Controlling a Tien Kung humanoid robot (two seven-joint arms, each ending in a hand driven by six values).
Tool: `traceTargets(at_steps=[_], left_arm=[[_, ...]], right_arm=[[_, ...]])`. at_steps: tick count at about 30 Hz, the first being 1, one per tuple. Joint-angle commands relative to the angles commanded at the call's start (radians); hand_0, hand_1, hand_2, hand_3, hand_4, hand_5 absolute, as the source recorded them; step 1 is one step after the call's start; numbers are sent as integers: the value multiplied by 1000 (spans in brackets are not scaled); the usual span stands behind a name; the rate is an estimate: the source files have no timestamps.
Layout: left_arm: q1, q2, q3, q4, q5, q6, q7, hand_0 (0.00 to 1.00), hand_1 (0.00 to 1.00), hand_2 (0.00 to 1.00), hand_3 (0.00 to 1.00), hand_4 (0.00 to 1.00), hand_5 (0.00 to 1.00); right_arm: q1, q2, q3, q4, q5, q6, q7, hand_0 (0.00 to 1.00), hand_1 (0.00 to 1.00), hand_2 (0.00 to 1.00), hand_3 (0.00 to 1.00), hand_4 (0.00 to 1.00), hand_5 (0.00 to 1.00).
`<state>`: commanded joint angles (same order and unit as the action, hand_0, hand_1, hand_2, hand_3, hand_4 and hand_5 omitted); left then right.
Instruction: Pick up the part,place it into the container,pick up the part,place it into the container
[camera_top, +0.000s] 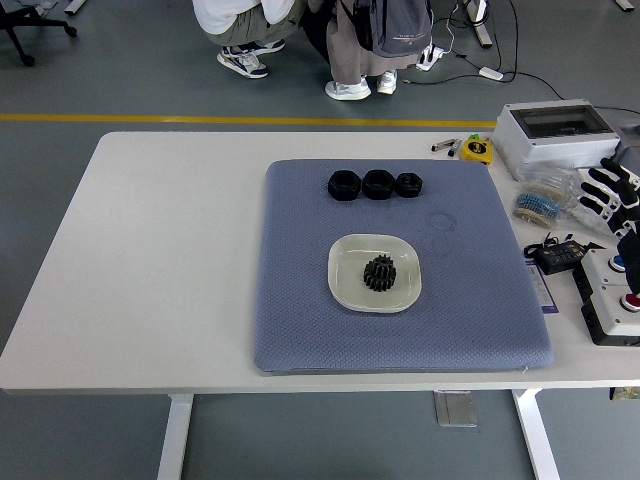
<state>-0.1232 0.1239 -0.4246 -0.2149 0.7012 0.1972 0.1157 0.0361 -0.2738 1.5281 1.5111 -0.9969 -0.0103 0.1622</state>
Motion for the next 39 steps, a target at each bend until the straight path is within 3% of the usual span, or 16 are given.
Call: traceTargets(at_steps=[16,39], left_arm=[[-1,-2,-17,2,49,-4,2,715,728,758,672,703,673],[-17,-5,-3,2,35,-4,-7,714,730,756,674,704,676]], right_arm=[[6,20,6,2,-45,39,-29,843,804,832,852,998,735],[10,12,27,11,-53,28,-37,853,805,834,853,998,741]])
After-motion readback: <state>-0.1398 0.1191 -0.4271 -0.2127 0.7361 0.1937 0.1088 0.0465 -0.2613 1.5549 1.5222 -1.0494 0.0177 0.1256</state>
